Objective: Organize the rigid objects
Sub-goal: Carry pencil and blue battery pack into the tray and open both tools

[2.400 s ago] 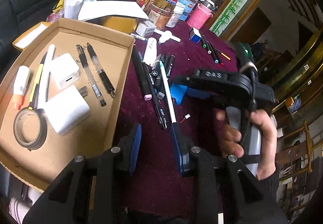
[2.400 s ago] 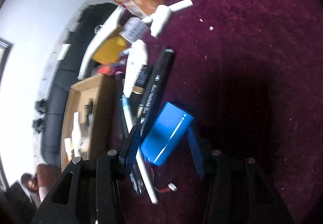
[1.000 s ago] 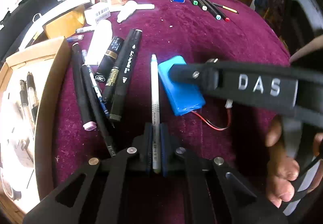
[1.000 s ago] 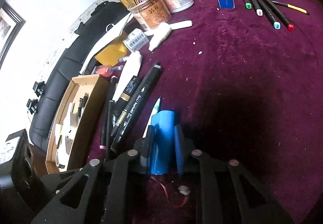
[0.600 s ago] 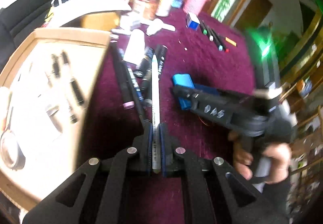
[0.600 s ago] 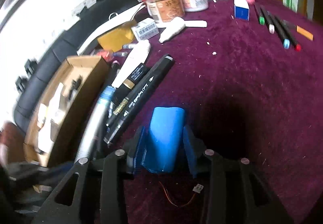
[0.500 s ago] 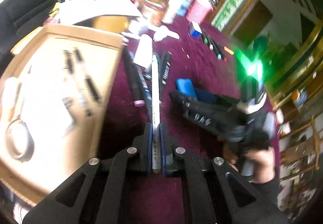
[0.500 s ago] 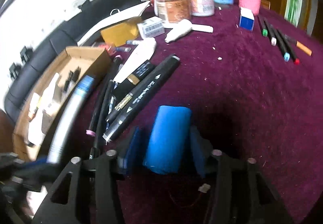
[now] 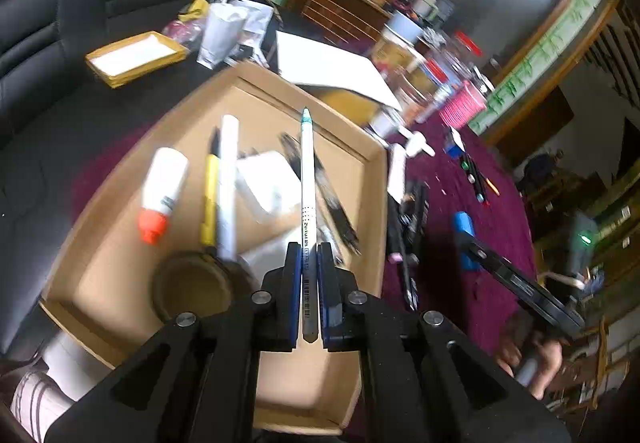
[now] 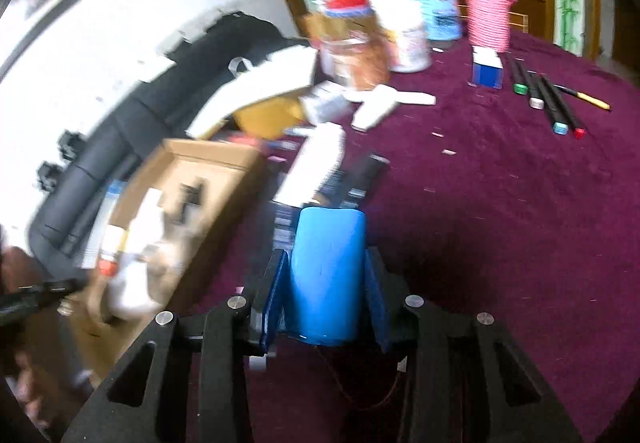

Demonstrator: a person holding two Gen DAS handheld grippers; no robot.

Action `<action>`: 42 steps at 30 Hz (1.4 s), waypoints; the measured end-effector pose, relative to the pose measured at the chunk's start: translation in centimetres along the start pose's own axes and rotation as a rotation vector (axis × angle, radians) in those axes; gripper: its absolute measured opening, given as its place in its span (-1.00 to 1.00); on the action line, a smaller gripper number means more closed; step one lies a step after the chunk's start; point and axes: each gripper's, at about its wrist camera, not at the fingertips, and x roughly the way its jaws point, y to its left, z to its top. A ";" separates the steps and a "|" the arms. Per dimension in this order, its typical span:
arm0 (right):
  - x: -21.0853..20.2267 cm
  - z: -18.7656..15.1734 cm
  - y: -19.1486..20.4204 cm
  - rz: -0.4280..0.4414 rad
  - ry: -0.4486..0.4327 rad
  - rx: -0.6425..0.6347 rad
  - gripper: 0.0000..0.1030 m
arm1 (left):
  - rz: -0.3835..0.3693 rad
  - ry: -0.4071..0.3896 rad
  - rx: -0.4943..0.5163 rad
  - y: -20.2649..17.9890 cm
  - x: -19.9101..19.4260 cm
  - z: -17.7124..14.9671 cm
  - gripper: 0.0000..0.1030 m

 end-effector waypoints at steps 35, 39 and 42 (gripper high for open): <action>14.2 4.3 10.7 -0.019 0.177 -0.155 -0.37 | 0.132 0.197 -0.006 7.0 5.3 4.9 -0.90; 13.9 4.3 10.4 -0.006 0.168 -0.155 -0.38 | 0.134 0.213 -0.007 7.1 5.6 4.7 -0.90; 13.8 4.3 10.5 0.006 0.165 -0.160 -0.33 | 0.119 0.202 -0.013 7.1 5.4 4.6 -0.88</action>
